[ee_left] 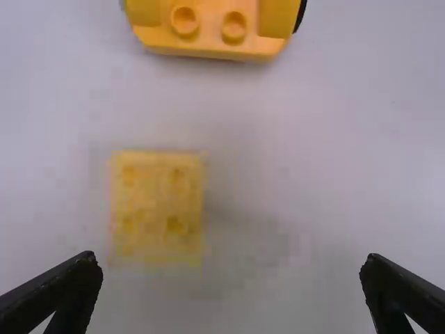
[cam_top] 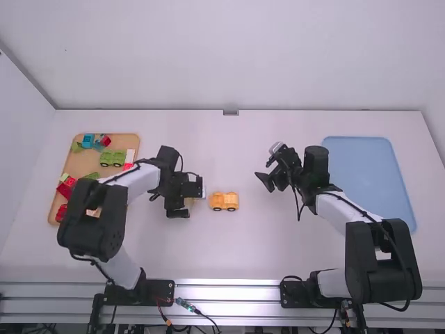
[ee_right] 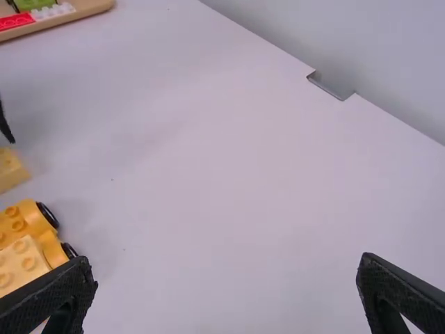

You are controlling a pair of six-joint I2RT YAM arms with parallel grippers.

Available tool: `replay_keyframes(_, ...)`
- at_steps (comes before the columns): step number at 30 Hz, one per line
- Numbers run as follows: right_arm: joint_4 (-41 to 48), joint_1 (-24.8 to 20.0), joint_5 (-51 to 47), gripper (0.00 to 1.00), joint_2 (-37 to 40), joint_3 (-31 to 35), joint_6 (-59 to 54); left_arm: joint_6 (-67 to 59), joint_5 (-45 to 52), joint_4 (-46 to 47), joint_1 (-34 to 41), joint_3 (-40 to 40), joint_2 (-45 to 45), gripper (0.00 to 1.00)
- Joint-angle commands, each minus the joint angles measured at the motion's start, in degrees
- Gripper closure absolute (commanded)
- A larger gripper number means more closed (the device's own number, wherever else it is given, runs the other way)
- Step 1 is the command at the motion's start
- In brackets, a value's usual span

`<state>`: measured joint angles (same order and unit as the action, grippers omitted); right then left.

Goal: Assemble lego blocks to make yellow taxi

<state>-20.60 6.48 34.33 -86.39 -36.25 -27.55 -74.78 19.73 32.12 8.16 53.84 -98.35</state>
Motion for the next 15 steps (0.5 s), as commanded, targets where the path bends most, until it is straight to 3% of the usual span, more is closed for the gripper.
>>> replay_keyframes(1,0.04,-0.11,0.31,0.01,1.1,0.33,0.28,-6.08,6.22,1.29,-3.41,2.14,4.22,0.01)
replay_keyframes(4,0.04,-0.11,0.31,0.01,1.1,0.31,0.28,-7.3,15.71,0.74,-8.17,1.99,6.36,0.01)
replay_keyframes(7,0.07,-0.09,0.28,0.01,1.1,0.28,0.28,-4.92,19.12,-0.42,-11.19,1.9,6.8,0.01)
replay_keyframes(15,-1.53,-0.11,0.31,0.01,1.1,0.28,0.28,-2.62,16.91,-5.4,-13.27,0.02,6.76,0.01)
